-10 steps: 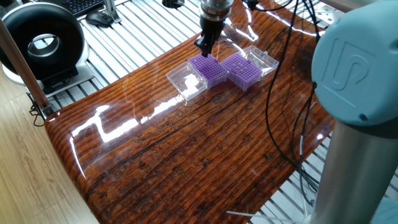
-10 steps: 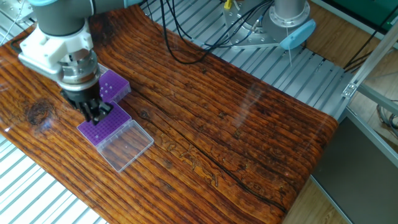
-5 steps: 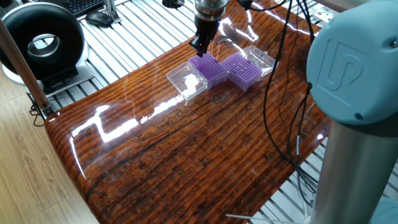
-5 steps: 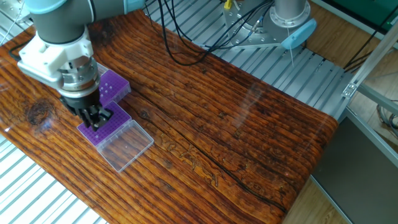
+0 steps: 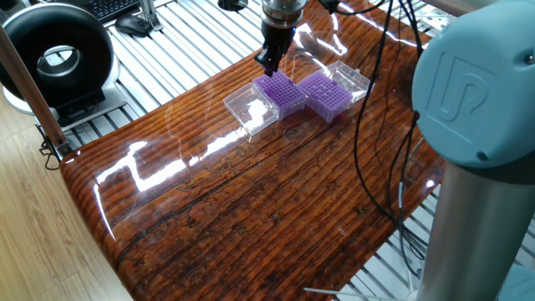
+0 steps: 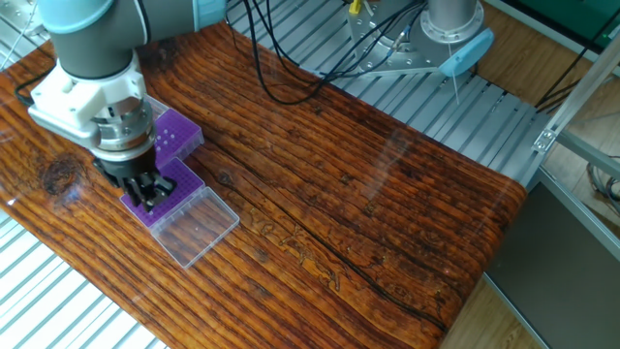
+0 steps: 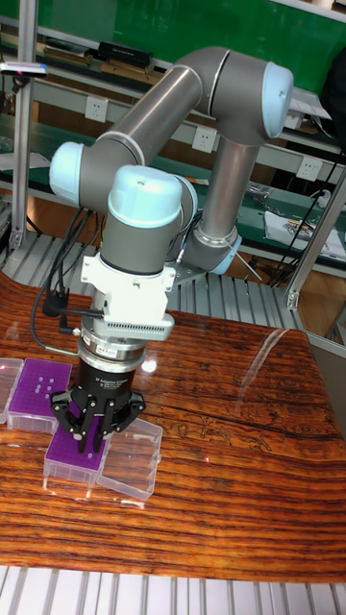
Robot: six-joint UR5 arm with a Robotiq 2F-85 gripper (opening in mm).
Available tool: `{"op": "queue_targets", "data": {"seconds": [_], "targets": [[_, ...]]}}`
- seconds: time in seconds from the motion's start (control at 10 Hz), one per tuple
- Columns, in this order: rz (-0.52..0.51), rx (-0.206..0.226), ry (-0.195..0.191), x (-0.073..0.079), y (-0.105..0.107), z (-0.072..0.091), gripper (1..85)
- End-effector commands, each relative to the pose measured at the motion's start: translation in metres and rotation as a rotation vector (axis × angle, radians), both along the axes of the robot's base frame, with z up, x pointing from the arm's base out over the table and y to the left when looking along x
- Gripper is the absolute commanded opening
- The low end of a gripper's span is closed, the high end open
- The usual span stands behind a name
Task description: Transfer all small pipette tips from one holder to another
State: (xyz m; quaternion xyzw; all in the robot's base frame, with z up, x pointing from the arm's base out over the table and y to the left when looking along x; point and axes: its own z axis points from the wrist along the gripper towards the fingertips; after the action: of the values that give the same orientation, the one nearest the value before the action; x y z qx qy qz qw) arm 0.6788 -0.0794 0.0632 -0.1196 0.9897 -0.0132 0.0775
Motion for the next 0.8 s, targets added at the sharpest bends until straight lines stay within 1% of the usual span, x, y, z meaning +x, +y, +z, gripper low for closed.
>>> {"op": "queue_targets", "data": {"seconds": [0.0,0.7], "targets": [[-0.009,0.005,-0.008,0.0031,0.0032,-0.0038,25.0],[-0.017,0.007,-0.011,0.0036,0.0059,-0.0069,25.0]]}}
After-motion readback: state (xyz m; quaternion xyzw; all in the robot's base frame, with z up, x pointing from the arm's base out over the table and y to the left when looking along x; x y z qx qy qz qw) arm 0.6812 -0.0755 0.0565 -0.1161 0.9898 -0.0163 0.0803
